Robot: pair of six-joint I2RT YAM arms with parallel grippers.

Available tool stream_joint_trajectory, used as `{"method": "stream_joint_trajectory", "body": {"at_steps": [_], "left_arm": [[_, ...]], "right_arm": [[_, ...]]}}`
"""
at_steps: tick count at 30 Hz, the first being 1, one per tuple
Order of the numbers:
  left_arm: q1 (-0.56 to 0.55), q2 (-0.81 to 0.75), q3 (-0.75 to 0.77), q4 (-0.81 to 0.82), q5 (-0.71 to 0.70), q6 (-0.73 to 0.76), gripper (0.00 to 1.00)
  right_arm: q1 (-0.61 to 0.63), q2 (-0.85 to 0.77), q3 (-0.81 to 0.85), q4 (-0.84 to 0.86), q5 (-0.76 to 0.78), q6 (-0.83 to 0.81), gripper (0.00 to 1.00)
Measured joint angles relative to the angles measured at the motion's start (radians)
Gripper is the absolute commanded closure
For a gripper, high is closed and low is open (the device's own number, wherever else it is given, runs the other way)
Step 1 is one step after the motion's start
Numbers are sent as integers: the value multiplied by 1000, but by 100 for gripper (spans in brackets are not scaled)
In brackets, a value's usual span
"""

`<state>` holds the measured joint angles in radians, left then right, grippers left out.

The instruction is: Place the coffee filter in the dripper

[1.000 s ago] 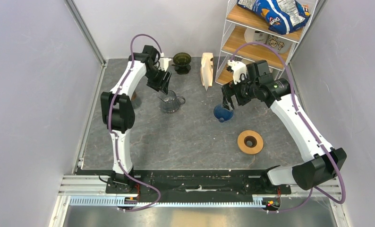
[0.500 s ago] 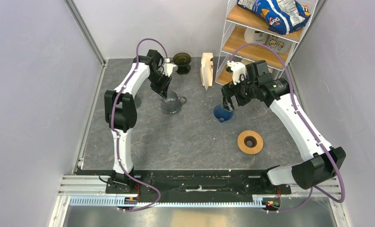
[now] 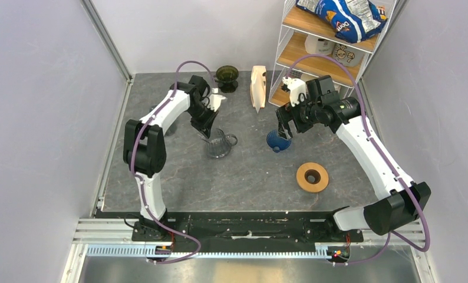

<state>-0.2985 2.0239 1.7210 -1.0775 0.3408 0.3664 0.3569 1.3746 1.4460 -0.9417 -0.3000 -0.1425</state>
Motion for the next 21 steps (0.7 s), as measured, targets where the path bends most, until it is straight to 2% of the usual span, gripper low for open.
{"method": "stream_joint_trajectory", "body": {"at_steps": [9,21], "left_arm": [[-130,-212,-224,69,-97,-50,98],[-185,-308,-382,191,-232,-103,95]], "right_arm": [[0,1,0,-18,-4,-16,3],[0,13,0,-18,-14,-19,3]]}}
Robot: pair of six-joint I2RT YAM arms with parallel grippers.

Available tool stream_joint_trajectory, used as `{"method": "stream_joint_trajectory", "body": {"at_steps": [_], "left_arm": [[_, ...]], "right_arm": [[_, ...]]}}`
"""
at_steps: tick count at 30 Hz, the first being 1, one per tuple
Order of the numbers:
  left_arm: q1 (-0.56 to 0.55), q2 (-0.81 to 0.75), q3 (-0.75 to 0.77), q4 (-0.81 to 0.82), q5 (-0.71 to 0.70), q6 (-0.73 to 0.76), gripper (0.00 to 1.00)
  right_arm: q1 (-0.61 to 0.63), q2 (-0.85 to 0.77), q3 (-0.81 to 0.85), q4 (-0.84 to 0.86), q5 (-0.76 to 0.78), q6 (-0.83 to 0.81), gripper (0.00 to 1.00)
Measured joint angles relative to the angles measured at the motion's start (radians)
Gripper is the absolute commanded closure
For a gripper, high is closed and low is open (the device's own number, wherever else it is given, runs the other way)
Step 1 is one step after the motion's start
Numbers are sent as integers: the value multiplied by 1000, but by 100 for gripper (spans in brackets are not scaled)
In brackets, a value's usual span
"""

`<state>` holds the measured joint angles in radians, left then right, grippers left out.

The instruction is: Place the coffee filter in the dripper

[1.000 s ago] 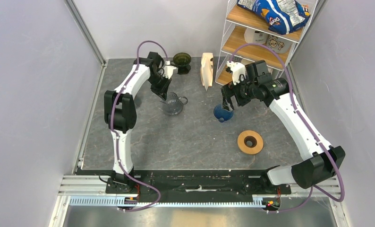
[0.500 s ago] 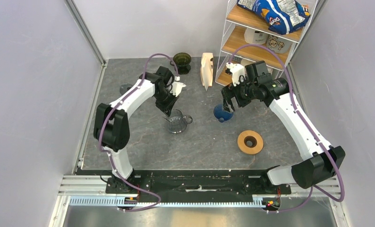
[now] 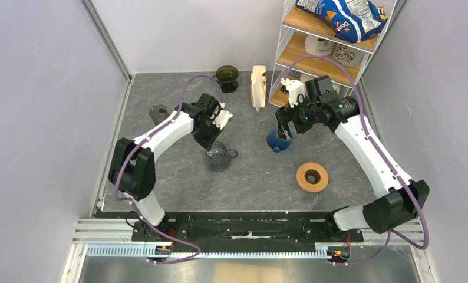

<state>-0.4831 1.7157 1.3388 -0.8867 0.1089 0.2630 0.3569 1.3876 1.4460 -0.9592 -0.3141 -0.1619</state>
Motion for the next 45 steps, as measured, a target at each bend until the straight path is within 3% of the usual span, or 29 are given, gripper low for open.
{"method": "stream_joint_trajectory", "body": {"at_steps": [5,9,20,33,45], "left_arm": [[-11,-21,-32,26,-9,-14,82],[-14,-45,-37,26,-13,-20,61],[-14,-163,3,-18,37,-37,34],[71,-339,90,-23,146,-119,28],[330,-361,109,-4,223,-256,27]], "right_arm": [[0,0,0,0,-1,0,3],[0,0,0,0,-2,0,3],[0,0,0,-9,-10,-19,3],[0,-1,-6,-35,-3,-23,3],[0,42,-22,-53,67,-84,3]]}}
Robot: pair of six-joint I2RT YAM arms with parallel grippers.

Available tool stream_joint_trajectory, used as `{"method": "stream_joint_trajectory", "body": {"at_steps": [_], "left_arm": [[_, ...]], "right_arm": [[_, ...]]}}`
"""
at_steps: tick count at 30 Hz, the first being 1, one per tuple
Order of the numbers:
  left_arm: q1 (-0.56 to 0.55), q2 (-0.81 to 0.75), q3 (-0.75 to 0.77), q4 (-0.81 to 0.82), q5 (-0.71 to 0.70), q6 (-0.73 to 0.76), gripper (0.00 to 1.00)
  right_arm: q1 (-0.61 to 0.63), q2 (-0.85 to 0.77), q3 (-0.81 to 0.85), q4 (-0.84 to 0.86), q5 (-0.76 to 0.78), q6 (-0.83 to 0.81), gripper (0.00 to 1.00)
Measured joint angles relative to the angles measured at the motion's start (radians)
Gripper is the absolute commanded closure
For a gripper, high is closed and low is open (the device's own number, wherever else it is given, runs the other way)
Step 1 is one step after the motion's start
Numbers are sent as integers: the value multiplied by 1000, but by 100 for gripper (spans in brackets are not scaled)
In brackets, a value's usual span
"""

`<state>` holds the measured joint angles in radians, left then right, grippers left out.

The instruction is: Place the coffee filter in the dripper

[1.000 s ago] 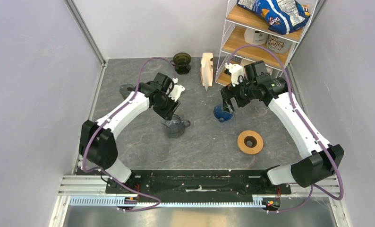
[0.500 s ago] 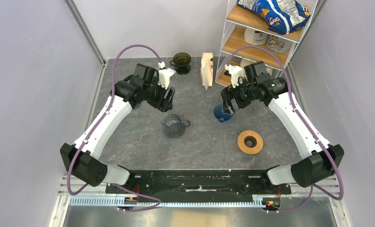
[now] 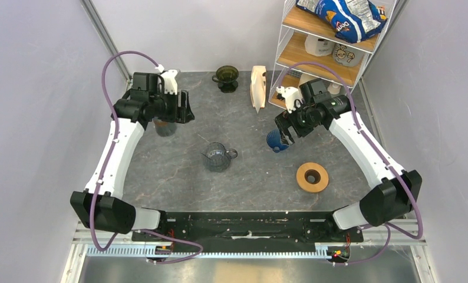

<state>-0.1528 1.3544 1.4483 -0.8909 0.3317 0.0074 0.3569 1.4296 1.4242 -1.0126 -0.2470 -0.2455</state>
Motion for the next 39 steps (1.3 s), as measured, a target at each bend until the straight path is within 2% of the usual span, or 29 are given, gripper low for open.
{"method": "stream_joint_trajectory", "body": {"at_steps": [5,8,10,15,18,22,27,39], "left_arm": [[8,-8,-7,87,-32,-31,25],[8,77,50,134,-1,64,25],[8,201,161,126,37,172,26],[5,621,606,64,100,458,30],[6,810,776,61,119,614,34],[8,937,797,99,135,771,36],[8,1036,798,216,150,883,37],[22,1186,865,503,230,917,33]], "right_arm": [[0,46,0,-8,1,-15,3],[0,58,9,-24,-6,-21,3],[0,69,26,-39,-11,-27,3],[0,82,71,-60,-18,-37,3],[0,82,86,-66,-21,-37,3],[0,82,89,-73,-23,-37,3],[-1,83,90,-85,-29,-39,3],[-1,99,113,-105,-47,-44,3]]}}
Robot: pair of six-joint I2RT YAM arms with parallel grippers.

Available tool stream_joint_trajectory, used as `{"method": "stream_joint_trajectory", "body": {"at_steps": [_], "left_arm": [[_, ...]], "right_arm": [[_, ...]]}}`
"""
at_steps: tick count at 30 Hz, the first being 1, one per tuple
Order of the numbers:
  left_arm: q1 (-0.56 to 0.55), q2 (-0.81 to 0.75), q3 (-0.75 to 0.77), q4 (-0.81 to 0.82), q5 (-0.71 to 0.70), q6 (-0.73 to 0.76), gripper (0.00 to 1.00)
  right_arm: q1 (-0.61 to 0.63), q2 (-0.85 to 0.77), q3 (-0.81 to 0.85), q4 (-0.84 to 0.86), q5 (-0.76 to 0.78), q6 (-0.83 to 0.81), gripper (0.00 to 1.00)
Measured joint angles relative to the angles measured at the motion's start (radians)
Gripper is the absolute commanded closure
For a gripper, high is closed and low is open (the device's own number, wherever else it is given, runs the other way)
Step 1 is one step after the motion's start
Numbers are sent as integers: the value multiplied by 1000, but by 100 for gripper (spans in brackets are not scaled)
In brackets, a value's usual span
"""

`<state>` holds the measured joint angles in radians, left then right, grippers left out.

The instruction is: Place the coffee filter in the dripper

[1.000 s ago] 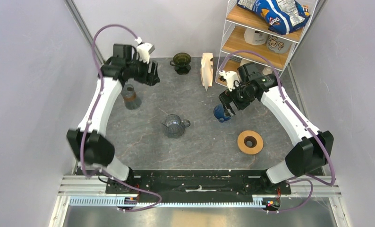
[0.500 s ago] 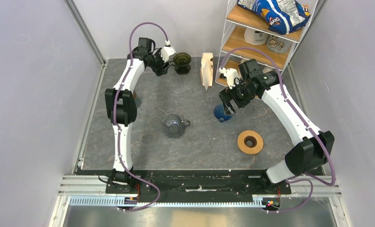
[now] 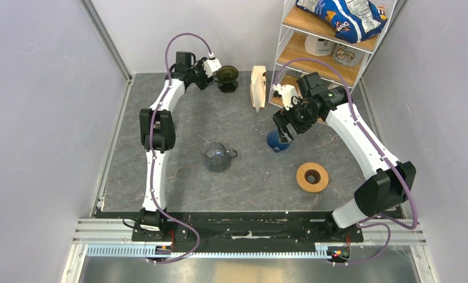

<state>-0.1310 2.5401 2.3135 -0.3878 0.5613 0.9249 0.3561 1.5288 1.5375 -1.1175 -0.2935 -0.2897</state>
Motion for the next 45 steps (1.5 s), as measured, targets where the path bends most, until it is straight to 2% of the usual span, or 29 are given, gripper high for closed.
{"method": "stream_joint_trajectory", "body": {"at_steps": [16,23,27,35,41,45], "left_arm": [[-5,134,87,130,31,1,37],[-25,137,87,132,51,1,46],[-35,137,87,133,61,1,55],[-40,137,48,199,81,-12,60],[-40,119,17,220,103,-44,82],[-41,88,-16,222,121,-63,87]], "right_arm": [[-1,6,6,-15,3,-20,3],[-4,6,6,-21,3,-27,3],[-7,6,6,-21,3,-34,3],[-7,10,6,-21,-2,-40,3],[-7,10,6,-21,-2,-43,3],[-7,10,6,-21,-2,-43,3]]}}
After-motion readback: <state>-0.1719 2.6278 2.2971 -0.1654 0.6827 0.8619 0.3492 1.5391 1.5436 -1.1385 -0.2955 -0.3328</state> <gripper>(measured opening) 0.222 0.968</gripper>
